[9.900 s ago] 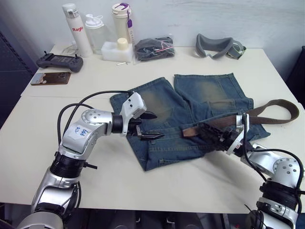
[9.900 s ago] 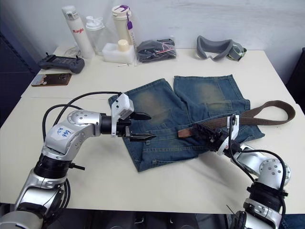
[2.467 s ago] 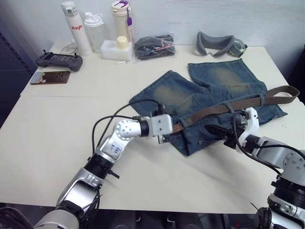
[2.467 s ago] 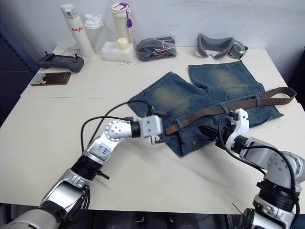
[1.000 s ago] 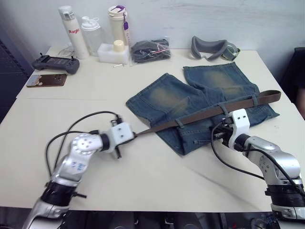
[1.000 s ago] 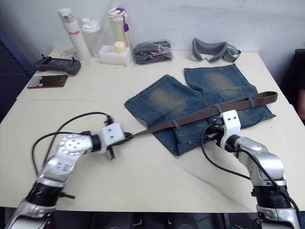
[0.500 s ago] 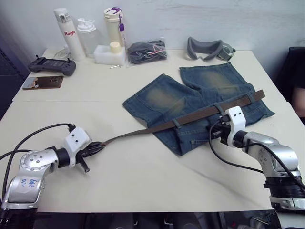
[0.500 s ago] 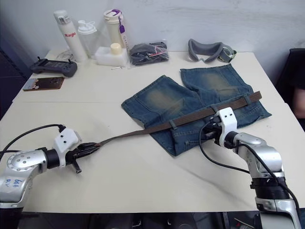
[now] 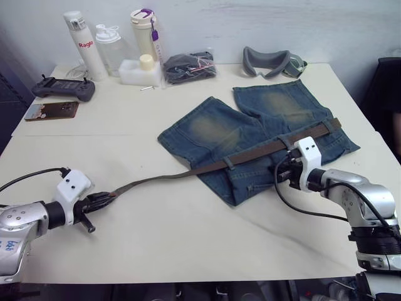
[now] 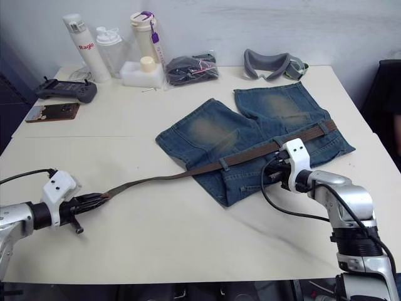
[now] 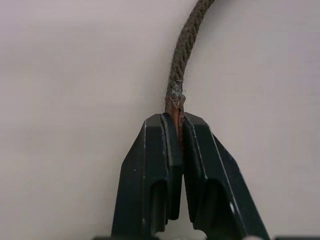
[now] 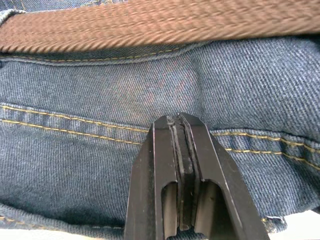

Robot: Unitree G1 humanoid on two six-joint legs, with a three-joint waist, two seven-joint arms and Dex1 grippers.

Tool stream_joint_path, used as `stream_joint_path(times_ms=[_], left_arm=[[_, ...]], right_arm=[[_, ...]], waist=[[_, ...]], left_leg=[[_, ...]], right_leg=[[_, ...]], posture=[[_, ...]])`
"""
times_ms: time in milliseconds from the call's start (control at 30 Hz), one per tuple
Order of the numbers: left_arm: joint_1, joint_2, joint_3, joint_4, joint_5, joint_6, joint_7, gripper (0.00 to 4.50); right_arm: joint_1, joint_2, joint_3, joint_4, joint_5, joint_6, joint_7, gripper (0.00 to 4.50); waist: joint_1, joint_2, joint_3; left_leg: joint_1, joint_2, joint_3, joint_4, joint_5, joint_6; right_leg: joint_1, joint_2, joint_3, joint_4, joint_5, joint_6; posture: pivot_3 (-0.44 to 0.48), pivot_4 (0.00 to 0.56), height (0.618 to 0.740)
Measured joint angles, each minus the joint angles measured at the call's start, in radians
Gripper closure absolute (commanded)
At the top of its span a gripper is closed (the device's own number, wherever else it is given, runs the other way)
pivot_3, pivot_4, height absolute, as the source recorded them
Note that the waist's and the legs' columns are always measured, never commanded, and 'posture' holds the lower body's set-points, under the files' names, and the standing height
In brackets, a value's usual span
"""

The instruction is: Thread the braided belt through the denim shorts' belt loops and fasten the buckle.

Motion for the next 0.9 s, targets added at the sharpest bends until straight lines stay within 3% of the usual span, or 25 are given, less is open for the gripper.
stream_joint_path(times_ms=[100,133,167,233,333,433,467,600,767,900], left_arm=[[-0.001,0.001,0.001,-0.013,-0.004,0.024,0.018,4.5],[-0.014,-0.003,-0.001,-0.015,-0.014,0.048,0.026,4.07],[-0.035,-0.014,0.002,-0.016,-0.032,0.081,0.035,3.6],[-0.067,-0.029,-0.005,-0.01,-0.075,0.171,0.045,2.85],[-0.148,-0.005,-0.039,0.023,-0.091,0.204,0.036,1.5],[-0.328,0.013,-0.051,0.052,-0.141,0.225,0.002,0.12],[-0.369,0.015,-0.056,0.056,-0.155,0.227,-0.008,0.0],[-0.638,-0.073,-0.139,0.081,-0.247,0.253,-0.059,0.0],[-0.888,-0.286,-0.391,0.153,-0.276,0.276,-0.119,0.0],[-1.008,-0.475,-0.634,0.273,-0.171,0.212,-0.127,0.0]], right_arm=[[-0.001,0.0,-0.005,-0.003,0.003,0.009,0.011,4.42],[0.0,0.0,-0.01,-0.005,0.005,0.011,0.016,4.47],[0.001,0.001,-0.017,-0.006,0.016,0.017,0.022,4.17],[0.006,-0.001,-0.029,-0.037,0.065,0.053,0.061,3.46],[0.009,-0.045,-0.039,-0.114,0.146,0.108,0.128,2.03],[0.007,-0.136,-0.088,-0.182,0.203,0.147,0.181,0.52],[0.007,-0.154,-0.101,-0.198,0.215,0.155,0.19,0.07],[0.047,-0.234,-0.176,-0.277,0.293,0.208,0.225,0.03],[0.161,-0.294,-0.243,-0.407,0.352,0.266,0.222,0.03],[0.29,-0.341,-0.286,-0.491,0.306,0.255,0.164,0.03]], waist=[[0.0,0.002,0.0],[0.002,0.003,0.001],[0.005,0.004,0.001],[0.009,0.004,0.005],[0.013,0.004,0.008],[0.036,0.004,0.009],[0.038,0.004,0.009],[0.051,0.003,0.009],[0.064,0.002,0.01],[0.062,0.001,0.01]], left_leg=[[0.0,0.0,0.0,0.0,0.0,0.0],[0.0,0.0,0.0,0.0,0.0,0.0],[0.0,0.0,0.0,0.0,0.0,0.0],[-0.002,0.0,0.0,0.001,0.0,0.0],[-0.009,0.0,0.0,0.002,0.001,0.001],[-0.019,0.0,-0.002,0.004,0.008,0.004],[-0.02,-0.001,-0.002,0.004,0.008,0.004],[-0.02,-0.002,-0.002,0.004,0.008,0.007],[-0.021,-0.003,-0.002,0.006,0.009,0.01],[-0.019,-0.004,-0.002,0.007,0.01,0.012]], right_leg=[[0.0,0.0,0.0,0.0,0.0,0.0],[0.0,0.0,0.0,0.0,0.0,0.0],[0.0,0.0,0.0,0.0,0.0,0.0],[-0.002,0.0,0.0,0.001,0.0,0.0],[-0.007,0.0,-0.002,0.001,0.0,0.0],[-0.015,-0.001,-0.006,0.0,0.002,0.002],[-0.014,-0.002,-0.006,-0.001,0.002,0.002],[-0.012,-0.002,-0.008,-0.006,0.002,0.004],[-0.009,-0.001,-0.008,-0.008,0.003,0.006],[-0.005,-0.002,-0.008,-0.009,0.004,0.008]], posture=[[0.0,0.15,0.683],[0.0,0.15,0.683],[0.0,0.15,0.683],[0.0,0.15,0.683],[0.0,0.15,0.683],[0.0,0.15,0.683],[0.0,0.15,0.683],[0.0,0.15,0.683],[0.0,0.15,0.683],[0.0,0.15,0.683]])
